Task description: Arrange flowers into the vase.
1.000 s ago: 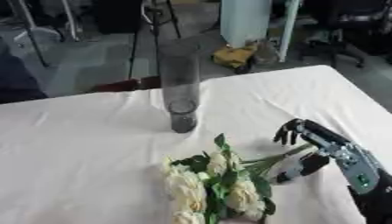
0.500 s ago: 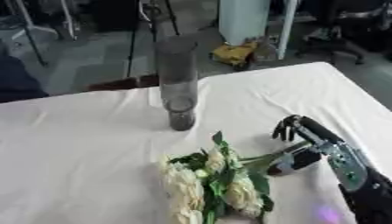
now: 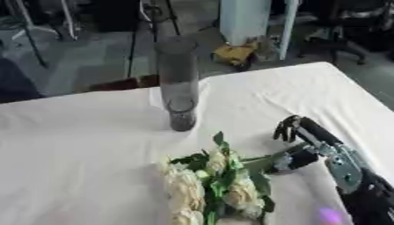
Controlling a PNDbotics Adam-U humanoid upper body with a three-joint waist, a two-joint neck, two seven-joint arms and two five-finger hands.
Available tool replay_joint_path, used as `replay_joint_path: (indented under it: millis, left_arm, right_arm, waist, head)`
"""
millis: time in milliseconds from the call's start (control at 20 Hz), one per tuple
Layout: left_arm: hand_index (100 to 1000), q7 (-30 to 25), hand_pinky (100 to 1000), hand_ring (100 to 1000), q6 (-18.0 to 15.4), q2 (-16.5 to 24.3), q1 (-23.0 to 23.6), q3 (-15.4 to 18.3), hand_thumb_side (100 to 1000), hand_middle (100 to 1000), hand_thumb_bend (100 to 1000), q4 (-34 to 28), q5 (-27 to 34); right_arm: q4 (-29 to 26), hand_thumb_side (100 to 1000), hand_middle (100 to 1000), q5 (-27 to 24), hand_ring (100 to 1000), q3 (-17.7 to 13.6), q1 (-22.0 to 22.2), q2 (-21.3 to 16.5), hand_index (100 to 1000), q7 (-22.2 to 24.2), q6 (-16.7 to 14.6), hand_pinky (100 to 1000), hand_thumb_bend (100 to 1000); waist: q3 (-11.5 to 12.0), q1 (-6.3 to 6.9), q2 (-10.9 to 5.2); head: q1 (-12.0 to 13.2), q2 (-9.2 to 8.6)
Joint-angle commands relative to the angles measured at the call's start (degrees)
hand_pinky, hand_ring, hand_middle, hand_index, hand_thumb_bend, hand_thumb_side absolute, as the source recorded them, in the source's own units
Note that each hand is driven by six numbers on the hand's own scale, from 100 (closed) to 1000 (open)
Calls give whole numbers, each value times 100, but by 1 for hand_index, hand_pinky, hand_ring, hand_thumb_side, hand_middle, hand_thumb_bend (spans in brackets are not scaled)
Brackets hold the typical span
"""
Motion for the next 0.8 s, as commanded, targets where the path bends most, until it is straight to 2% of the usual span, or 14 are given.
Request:
replay_joint_path:
  millis: [50, 250, 300, 500, 800]
  left_arm:
    - [660, -20, 533, 760, -16, 68, -58, 11, 1000, 676, 381, -122, 7]
    - [660, -20, 533, 760, -16, 68, -58, 11, 1000, 676, 381, -122, 7]
    - [660, -23, 533, 760, -16, 65, -62, 8, 1000, 676, 380, -123, 8]
    - [660, -34, 533, 760, -19, 61, -72, 8, 1000, 676, 380, -118, 7]
    - [661, -39, 533, 761, -21, 59, -71, 8, 1000, 676, 378, -115, 10]
  right_arm:
    - [13, 374, 336, 137, 622, 29, -92, -69, 520, -112, 31, 374, 998]
    - [30, 374, 336, 176, 622, 35, -93, -65, 520, -158, 26, 374, 998]
    - [28, 380, 279, 171, 574, 58, -98, -42, 457, -153, 11, 315, 1000]
    - [123, 378, 241, 67, 539, 229, -109, 86, 416, -73, -277, 272, 1000]
    - [179, 360, 202, -93, 500, 279, -92, 79, 381, 129, -593, 214, 982]
  waist:
    - [0, 54, -17]
    - [0, 55, -17]
    - [16, 58, -17]
    - [40, 63, -17]
    - [36, 61, -8]
  head:
    - [-22, 40]
    - [-23, 40]
    - [-31, 39]
    - [-39, 46]
    - [-33, 66]
